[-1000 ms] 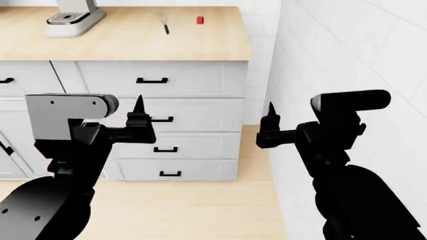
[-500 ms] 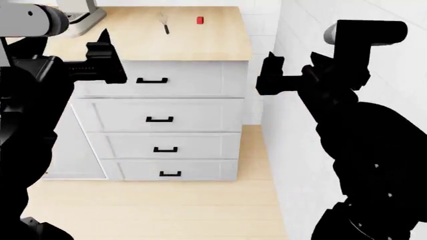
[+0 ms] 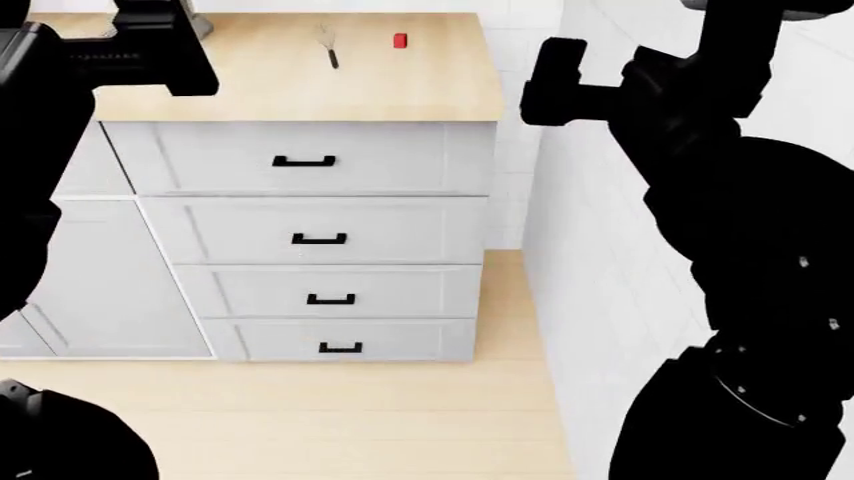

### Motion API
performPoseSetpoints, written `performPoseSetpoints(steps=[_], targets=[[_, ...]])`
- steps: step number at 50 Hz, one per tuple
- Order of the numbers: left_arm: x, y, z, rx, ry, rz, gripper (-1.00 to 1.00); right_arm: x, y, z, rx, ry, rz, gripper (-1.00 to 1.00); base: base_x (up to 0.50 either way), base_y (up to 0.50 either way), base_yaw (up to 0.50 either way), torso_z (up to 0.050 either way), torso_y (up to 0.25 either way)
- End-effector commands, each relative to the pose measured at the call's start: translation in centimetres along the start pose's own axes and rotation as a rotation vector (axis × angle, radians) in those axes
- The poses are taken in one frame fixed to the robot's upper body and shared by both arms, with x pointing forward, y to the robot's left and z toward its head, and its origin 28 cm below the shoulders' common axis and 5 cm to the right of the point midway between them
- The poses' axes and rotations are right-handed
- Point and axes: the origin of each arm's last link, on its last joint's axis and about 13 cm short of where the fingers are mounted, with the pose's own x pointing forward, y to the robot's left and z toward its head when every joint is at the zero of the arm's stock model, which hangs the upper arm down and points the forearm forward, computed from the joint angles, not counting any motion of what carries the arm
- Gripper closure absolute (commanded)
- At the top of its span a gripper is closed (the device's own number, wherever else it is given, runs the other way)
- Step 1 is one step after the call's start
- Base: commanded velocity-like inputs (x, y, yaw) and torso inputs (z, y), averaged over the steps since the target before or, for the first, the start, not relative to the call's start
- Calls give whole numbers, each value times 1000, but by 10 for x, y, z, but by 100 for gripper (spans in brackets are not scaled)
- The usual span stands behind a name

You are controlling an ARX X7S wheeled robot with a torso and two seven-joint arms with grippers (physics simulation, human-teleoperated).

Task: Pick the whisk from the counter and place it in the cabinet.

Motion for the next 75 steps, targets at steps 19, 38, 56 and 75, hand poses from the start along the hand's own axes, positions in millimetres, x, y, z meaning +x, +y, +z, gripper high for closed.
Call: performPoseSetpoints(steps=[19, 38, 56, 75], targets=[[-5, 0, 0, 4, -2, -1, -100, -2, 0, 3, 35, -36, -8, -100, 0, 0, 0, 0, 0], [-6, 0, -3, -4, -7, 7, -100, -5, 1, 0, 38, -35, 14, -100, 0, 0, 0, 25, 0], [-8, -1, -4, -3, -8, 7, -100, -5, 1, -3, 39, -21, 15, -100, 0, 0, 0, 50, 0], [-8, -2, -4, -6, -7, 8, -100, -5, 2, -3, 40, -18, 12, -100, 0, 0, 0, 50, 0]])
